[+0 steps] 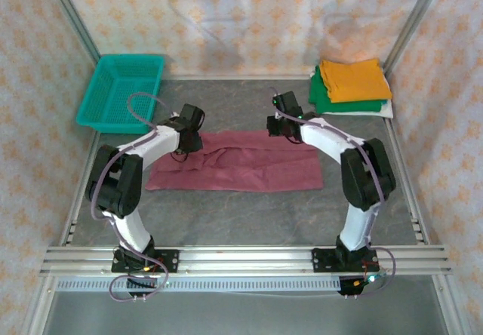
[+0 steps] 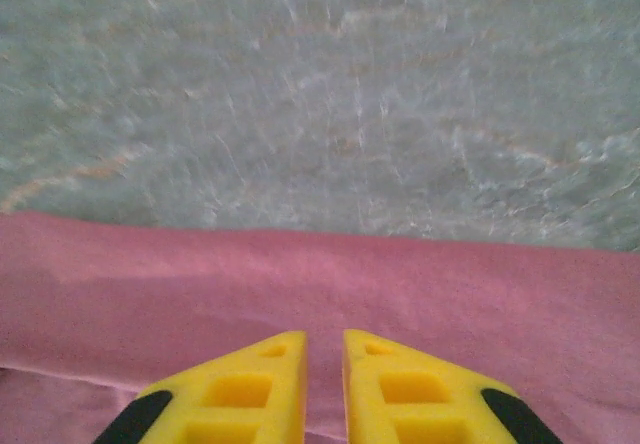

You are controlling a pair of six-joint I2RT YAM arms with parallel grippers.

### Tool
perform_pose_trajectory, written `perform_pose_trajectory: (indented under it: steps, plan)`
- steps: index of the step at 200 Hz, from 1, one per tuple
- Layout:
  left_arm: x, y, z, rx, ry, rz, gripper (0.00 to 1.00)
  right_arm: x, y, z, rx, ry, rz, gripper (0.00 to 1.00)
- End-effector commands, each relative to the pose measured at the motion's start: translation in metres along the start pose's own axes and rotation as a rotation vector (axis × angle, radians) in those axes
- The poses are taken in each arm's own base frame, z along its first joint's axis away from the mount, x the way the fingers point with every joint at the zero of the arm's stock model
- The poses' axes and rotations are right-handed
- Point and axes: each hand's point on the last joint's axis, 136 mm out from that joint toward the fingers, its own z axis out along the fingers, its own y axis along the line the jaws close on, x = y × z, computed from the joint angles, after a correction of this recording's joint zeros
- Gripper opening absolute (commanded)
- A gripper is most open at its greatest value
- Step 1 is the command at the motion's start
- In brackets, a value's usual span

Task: Fold and stack the t-shirts

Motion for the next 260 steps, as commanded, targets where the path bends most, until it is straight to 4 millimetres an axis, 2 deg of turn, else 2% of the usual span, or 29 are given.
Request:
perform_pose_trajectory:
  steps: [1, 41, 66, 88, 113, 140, 155, 187, 207, 230, 248, 260]
  plan:
    - [0.023, 0.009, 0.009, 0.008, 0.06, -0.038, 0.24, 0.026, -0.035, 0.018, 0.166, 0.129, 0.036, 0.16]
    - [0.067, 0.036, 0.008, -0.038, 0.128, -0.074, 0.24, 0.035, -0.048, 0.032, 0.235, 0.176, 0.057, 0.15]
    - [0.096, 0.042, 0.009, -0.013, 0.188, -0.095, 0.23, 0.041, -0.058, 0.036, 0.252, 0.189, 0.1, 0.15]
    - [0.105, 0.044, 0.001, 0.014, 0.196, -0.101, 0.23, 0.048, -0.07, 0.036, 0.28, 0.21, 0.135, 0.15]
    - [0.087, 0.037, -0.025, 0.069, 0.139, -0.1, 0.23, 0.06, -0.08, 0.036, 0.303, 0.242, 0.142, 0.15]
    - [0.05, 0.029, -0.057, 0.125, 0.023, -0.102, 0.27, 0.075, -0.087, 0.035, 0.322, 0.28, 0.146, 0.14]
    - [0.03, 0.028, -0.062, 0.136, -0.015, -0.114, 0.29, 0.083, -0.089, 0.032, 0.327, 0.293, 0.157, 0.14]
    - [0.004, 0.039, -0.04, 0.062, 0.005, -0.152, 0.27, 0.102, -0.093, 0.022, 0.348, 0.327, 0.196, 0.14]
    - [-0.003, 0.044, -0.024, -0.003, 0.009, -0.149, 0.27, 0.117, -0.097, 0.015, 0.355, 0.35, 0.24, 0.15]
    - [-0.007, 0.041, -0.003, -0.037, 0.042, -0.142, 0.26, 0.133, -0.096, 0.001, 0.341, 0.365, 0.293, 0.16]
    - [-0.011, 0.036, 0.009, -0.047, 0.054, -0.151, 0.26, 0.133, -0.091, -0.008, 0.31, 0.351, 0.324, 0.21]
    - [-0.014, 0.033, 0.017, -0.05, 0.064, -0.163, 0.26, 0.124, -0.089, -0.016, 0.3, 0.321, 0.33, 0.25]
